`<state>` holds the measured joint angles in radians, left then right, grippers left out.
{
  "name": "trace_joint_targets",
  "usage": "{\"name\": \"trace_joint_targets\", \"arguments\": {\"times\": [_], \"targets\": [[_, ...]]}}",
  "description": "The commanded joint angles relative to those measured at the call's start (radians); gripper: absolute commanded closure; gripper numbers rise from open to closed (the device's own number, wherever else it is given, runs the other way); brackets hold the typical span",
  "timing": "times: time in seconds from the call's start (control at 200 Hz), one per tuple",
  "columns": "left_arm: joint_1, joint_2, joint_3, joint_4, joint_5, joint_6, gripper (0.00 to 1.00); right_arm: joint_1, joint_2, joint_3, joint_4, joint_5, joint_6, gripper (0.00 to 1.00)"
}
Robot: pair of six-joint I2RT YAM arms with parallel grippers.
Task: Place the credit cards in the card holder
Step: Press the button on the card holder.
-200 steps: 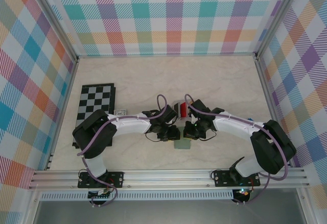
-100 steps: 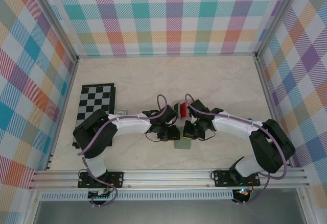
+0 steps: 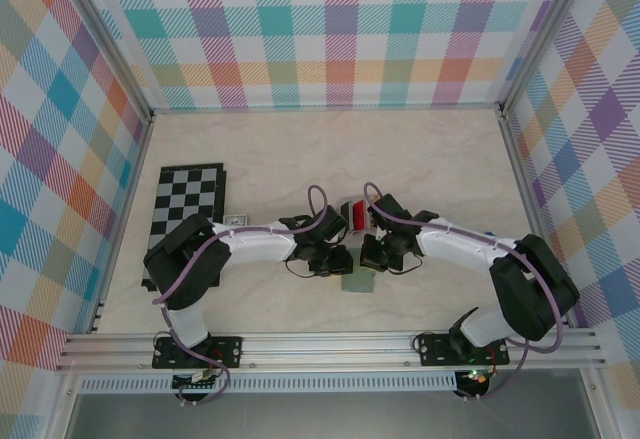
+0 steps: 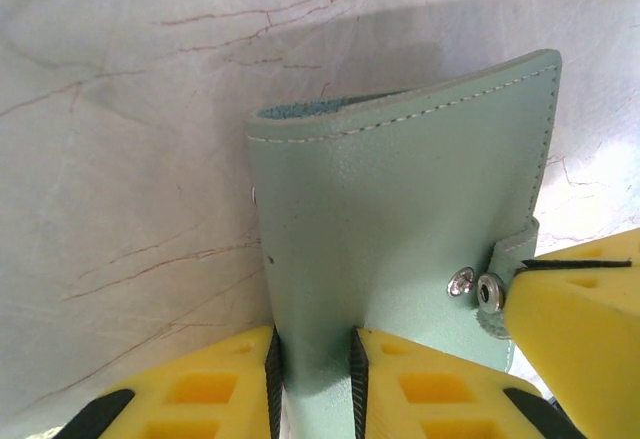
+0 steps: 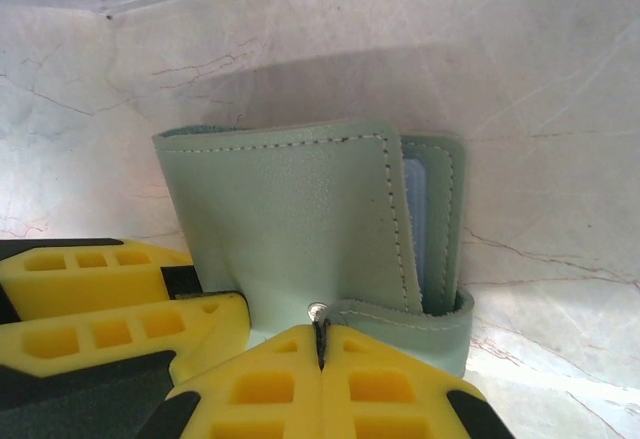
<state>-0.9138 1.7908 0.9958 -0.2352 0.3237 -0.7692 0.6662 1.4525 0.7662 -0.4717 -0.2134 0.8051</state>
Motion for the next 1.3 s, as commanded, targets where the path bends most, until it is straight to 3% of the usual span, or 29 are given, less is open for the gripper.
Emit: {"name": "trace_joint_targets", "arguments": {"times": [0.0,0.445,0.715,1.09,1.295], "targets": [[-0.008,0.036,-0.008,-0.006,-0.011,-0.003,0.76,-0.002,0.012,0.03,0.022,-0.018,0.012,1.0],[-0.008,0.038,-0.012,-0.004,-0.012,-0.003,0.76,0.006,0.103,0.034,0.001,-0.035,-0.004,1.0],[-0.008,0.036,-0.01,-0.01,-0.017,-0.003,0.76,0.027,0.192,0.011,-0.009,0.019,0.027,1.0],[-0.008,0.033,-0.008,-0.016,-0.029,-0.004,0.77,0.066,0.158,-0.096,0.03,0.064,0.077,1.0],[-0.008,0.018,-0.014,-0.026,-0.049,-0.01,0.78,0.073,0.047,-0.028,-0.003,0.112,0.035,0.98]]}}
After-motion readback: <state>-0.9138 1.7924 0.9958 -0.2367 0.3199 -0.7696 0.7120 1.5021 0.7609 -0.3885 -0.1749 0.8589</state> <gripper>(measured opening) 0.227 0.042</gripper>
